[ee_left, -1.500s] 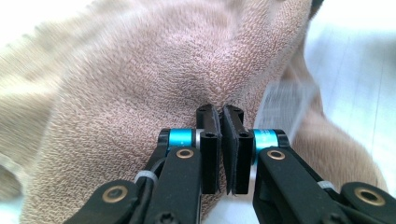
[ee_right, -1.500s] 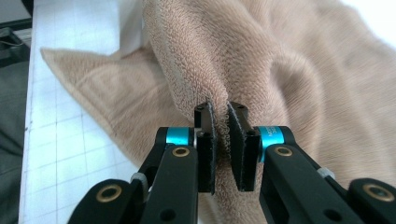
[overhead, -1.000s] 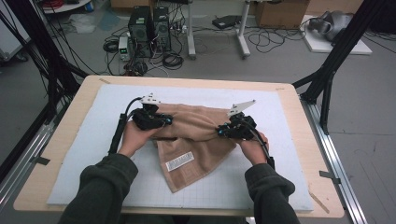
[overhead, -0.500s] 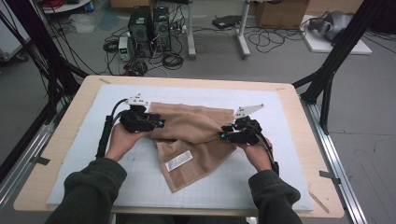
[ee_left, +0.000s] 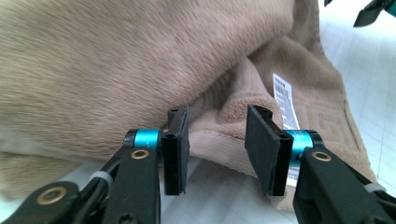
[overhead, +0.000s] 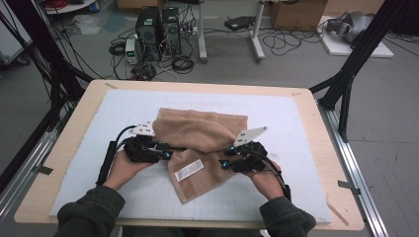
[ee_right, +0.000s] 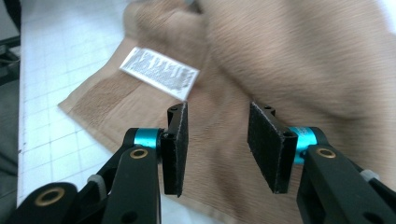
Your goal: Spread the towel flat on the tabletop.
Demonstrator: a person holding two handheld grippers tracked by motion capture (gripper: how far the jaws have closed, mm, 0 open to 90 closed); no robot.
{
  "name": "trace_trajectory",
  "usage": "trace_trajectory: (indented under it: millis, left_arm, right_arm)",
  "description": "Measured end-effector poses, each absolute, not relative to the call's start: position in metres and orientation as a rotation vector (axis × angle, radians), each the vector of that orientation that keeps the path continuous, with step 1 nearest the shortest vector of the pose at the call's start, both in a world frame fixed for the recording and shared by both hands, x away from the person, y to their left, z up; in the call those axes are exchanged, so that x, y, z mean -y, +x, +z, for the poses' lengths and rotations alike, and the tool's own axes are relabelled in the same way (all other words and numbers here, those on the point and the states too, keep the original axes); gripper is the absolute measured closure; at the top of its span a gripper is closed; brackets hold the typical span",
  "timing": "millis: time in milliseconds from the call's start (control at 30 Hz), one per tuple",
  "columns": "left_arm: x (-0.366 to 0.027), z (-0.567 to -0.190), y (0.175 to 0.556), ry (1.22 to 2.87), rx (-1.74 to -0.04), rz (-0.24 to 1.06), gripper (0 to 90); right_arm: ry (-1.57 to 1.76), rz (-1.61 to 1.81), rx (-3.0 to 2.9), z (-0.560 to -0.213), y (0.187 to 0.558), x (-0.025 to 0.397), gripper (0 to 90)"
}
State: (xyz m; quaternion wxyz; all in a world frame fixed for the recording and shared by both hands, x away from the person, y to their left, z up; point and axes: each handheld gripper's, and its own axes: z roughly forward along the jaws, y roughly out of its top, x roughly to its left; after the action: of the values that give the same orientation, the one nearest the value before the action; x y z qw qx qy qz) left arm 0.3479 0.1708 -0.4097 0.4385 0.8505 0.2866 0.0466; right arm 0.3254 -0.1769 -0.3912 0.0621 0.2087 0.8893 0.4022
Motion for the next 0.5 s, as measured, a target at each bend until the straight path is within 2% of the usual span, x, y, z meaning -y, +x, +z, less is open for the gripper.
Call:
trace_trajectory:
  millis: [200,300,367,500]
  left_arm:
    - [-0.162,-0.428,0.345,2.193,-0.724,0.090,59.1]
    - [-0.154,-0.433,0.343,2.269,-0.690,0.089,68.6]
    - [-0.149,-0.434,0.340,2.294,-0.671,0.139,73.2]
    - [-0.148,-0.435,0.341,2.288,-0.683,0.129,85.5]
  right_arm:
    - [0.621,1.174,-2.765,-0.415,0.318,0.160,56.8]
    - [0.614,1.143,-2.790,-0.425,0.317,0.155,56.8]
    - [0.612,1.110,-2.806,-0.429,0.317,0.152,57.9]
    - [0.583,1.070,-2.810,-0.436,0.316,0.149,66.7]
